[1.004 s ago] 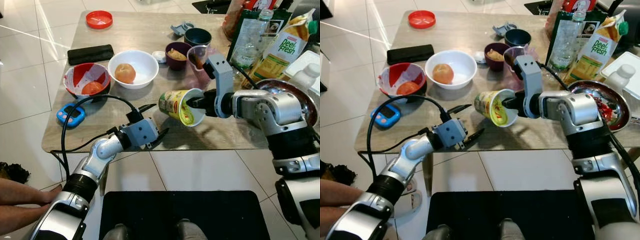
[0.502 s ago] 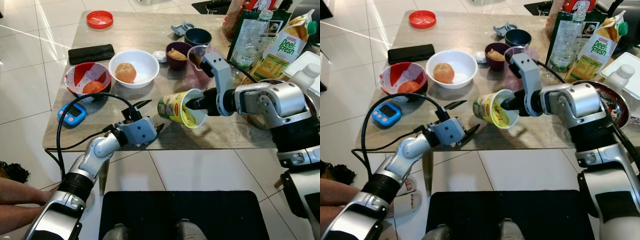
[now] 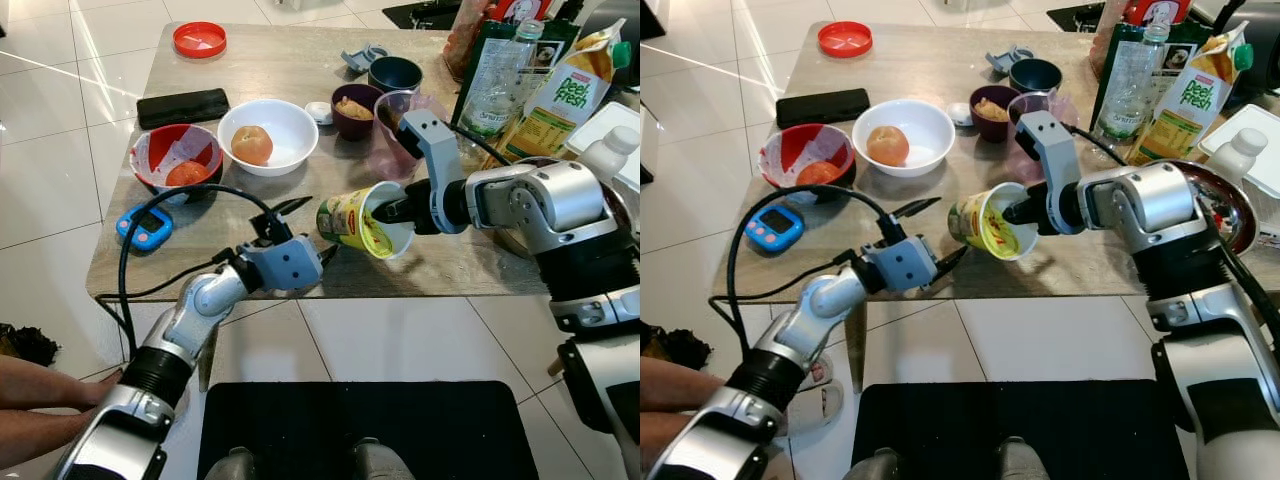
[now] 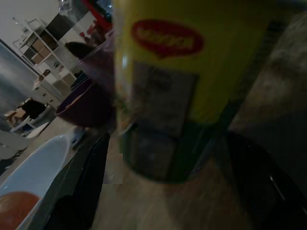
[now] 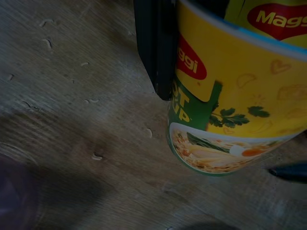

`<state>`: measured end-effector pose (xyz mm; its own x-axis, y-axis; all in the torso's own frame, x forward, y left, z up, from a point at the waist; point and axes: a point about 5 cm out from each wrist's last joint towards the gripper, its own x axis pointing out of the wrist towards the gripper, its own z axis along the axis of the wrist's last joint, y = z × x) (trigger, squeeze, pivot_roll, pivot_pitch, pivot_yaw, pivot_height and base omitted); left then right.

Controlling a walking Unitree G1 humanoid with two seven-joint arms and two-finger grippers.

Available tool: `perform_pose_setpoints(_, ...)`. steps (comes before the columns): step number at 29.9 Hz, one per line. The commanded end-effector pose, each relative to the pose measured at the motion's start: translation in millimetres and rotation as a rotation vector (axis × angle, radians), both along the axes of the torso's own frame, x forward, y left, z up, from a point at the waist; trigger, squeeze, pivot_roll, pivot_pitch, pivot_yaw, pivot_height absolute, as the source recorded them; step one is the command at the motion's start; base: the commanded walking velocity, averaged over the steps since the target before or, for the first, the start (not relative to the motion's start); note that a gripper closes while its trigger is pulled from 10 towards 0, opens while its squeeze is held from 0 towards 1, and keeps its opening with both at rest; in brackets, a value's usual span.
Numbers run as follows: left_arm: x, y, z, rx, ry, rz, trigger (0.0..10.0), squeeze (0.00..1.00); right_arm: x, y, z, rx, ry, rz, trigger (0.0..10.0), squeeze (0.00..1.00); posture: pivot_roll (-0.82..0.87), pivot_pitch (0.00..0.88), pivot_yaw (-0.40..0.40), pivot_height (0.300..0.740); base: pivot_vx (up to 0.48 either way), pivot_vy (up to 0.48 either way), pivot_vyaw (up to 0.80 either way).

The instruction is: Restocking fridge

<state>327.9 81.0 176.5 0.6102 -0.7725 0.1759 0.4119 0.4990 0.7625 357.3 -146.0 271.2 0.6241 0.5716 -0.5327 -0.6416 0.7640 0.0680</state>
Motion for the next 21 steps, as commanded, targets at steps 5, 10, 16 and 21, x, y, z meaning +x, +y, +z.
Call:
perform_pose_setpoints(5,0.1,-11.5,-8,0.014,0.026,0.002,10.0,0.0,-9.4,15.9,-3,-0.001,0.034,0.091,10.0,0.0,-0.12,0.209,-0.048,0.74,0.0,0.0,0.0)
perform_pose_setpoints(10,2.2,-15.2,-4,0.019,0.017,0.012,10.0,0.0,-17.1,26.4,-4,-0.004,0.048,0.152,10.0,0.0,-0.12,0.208,-0.046,0.74,0.0,0.0,0.0)
perform_pose_setpoints(16,4.7,-13.6,-3,0.03,0.015,0.024,10.0,0.0,-20.1,29.4,-4,-0.006,0.052,0.171,10.0,0.0,-0.12,0.209,-0.047,0.74,0.0,0.0,0.0)
perform_pose_setpoints(21,6.7,-14.8,-3,0.036,0.015,0.032,10.0,0.0,-23.0,32.8,-5,-0.005,0.058,0.181,10.0,0.0,-0.12,0.205,-0.043,0.74,0.0,0.0,0.0)
